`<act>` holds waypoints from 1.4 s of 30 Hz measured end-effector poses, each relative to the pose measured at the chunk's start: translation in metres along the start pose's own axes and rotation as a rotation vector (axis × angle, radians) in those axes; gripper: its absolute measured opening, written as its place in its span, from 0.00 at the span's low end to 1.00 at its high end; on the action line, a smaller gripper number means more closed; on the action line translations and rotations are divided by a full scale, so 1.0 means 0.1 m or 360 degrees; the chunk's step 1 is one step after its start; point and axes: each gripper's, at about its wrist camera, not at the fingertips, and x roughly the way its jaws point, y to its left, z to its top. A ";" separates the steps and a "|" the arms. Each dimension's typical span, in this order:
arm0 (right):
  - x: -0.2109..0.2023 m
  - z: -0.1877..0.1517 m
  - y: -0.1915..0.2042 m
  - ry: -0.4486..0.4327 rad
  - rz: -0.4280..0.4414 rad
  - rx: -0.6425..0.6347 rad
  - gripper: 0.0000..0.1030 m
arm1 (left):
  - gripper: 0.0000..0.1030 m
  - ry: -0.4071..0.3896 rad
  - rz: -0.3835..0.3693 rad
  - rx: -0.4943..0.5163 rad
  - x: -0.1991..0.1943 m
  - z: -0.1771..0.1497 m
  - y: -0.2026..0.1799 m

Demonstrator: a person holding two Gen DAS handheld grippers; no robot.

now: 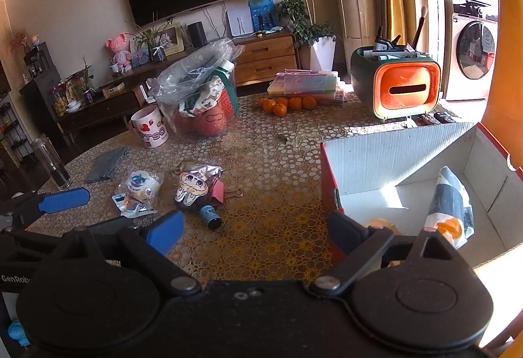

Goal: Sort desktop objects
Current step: 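Withdraw both tools from the box back toward the table items, then grasp the cartoon-face keychain with the right tool while the left tool grasps the blueberry pastry packet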

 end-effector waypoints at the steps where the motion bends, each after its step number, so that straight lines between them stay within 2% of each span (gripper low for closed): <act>1: 0.03 0.00 0.05 0.0002 0.0008 -0.0010 0.92 | 0.98 -0.0002 0.0016 0.0000 -0.01 -0.01 0.04; 15: 0.50 0.07 0.46 0.0050 0.0045 -0.0107 0.92 | 0.98 -0.0022 0.0206 0.0055 0.12 -0.24 0.49; 22: 0.82 0.12 0.57 0.0100 0.0073 -0.0137 0.91 | 0.98 0.0015 0.0272 0.0012 0.29 -0.30 0.75; 27: 1.01 0.15 0.65 0.0129 0.0100 -0.0173 0.90 | 0.98 0.0031 0.0334 0.0025 0.47 -0.31 0.92; 36: 1.34 0.17 0.77 0.0175 0.0135 -0.0238 0.89 | 0.98 0.0060 0.0435 -0.0042 0.83 -0.20 1.34; 42: 1.59 0.18 0.85 0.0216 0.0157 -0.0284 0.88 | 0.98 0.0100 0.0453 -0.0048 1.13 -0.13 1.53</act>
